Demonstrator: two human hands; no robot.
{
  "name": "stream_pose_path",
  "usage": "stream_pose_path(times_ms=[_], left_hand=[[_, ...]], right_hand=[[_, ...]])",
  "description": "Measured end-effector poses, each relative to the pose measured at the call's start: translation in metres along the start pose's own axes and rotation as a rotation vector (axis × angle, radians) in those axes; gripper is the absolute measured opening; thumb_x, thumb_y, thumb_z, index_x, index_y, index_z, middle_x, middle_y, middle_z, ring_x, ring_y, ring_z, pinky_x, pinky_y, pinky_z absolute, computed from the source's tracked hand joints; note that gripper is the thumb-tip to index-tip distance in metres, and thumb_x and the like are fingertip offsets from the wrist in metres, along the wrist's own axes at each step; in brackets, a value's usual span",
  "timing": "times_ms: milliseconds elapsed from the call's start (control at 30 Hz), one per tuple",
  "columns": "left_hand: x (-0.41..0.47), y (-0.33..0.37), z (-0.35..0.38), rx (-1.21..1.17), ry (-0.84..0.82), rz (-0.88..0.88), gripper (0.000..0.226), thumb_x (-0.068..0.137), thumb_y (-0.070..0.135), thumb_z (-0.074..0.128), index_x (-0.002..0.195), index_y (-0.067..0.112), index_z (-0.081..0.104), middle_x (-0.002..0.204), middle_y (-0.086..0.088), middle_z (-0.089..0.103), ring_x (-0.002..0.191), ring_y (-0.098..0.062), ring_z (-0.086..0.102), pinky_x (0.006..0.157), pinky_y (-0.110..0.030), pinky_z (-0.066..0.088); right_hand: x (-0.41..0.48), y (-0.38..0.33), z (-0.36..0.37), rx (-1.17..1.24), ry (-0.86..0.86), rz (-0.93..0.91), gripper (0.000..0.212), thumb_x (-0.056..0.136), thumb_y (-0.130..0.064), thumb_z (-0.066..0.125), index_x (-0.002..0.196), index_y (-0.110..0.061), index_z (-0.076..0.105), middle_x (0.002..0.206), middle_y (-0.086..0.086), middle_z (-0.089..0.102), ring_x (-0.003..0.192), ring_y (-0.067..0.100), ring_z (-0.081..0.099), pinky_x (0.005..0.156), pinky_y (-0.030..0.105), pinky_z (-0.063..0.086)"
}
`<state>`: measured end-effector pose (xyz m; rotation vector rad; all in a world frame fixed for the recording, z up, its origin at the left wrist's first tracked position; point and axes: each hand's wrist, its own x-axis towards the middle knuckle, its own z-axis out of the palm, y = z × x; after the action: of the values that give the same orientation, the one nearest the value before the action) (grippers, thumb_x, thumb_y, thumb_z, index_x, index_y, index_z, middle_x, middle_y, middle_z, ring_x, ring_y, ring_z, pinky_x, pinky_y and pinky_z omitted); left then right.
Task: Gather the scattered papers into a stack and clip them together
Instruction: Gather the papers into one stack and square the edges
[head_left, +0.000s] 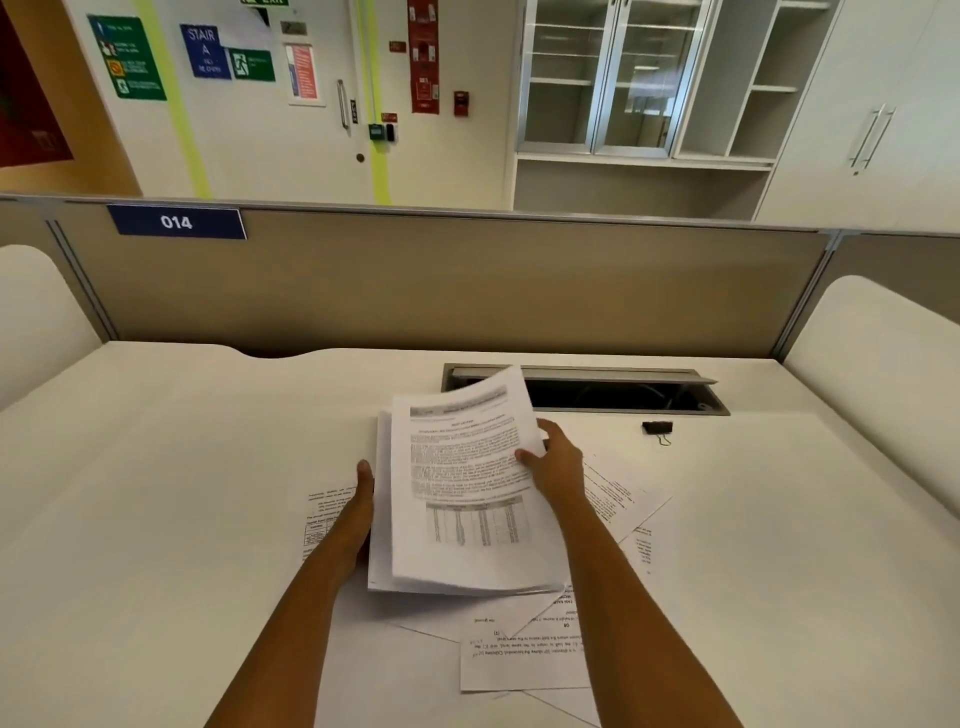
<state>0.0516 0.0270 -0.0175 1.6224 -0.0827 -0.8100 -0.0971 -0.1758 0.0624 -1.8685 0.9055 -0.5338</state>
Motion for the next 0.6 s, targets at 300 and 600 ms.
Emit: stream_pose_path(times_ms=[300,600], left_hand=[[-0.027,0.013,0.018,0.128,-0.035,0.125,0.045,0.094,0.014,0.054,0.138,0.012,0.044,0.133,-0.014,0.056,0.116,-0.032,0.057,0.101,-0.050,0.045],[-0.017,0.007,0.017,0.128,-0.034,0.157,0.046,0.094,0.014,0.054,0.139,0.011,0.043,0.134,-0.014,0.055,0.118,-0.033,0.056,0.101,-0.049,0.045]], right_hand=[[0.008,0.031,0.003,-0.108,0.043,0.107,0.058,0.087,-0.012,0.062,0.139,-0.006,0.037,0.132,0.015,0.055,0.117,0.031,0.056,0.099,0.041,0.044],[0.008,0.072,-0.074,-0.188,0.491,0.639,0.062,0.076,-0.023,0.073,0.125,-0.001,0.044,0.130,0.025,0.043,0.121,0.037,0.041,0.100,0.042,0.038]])
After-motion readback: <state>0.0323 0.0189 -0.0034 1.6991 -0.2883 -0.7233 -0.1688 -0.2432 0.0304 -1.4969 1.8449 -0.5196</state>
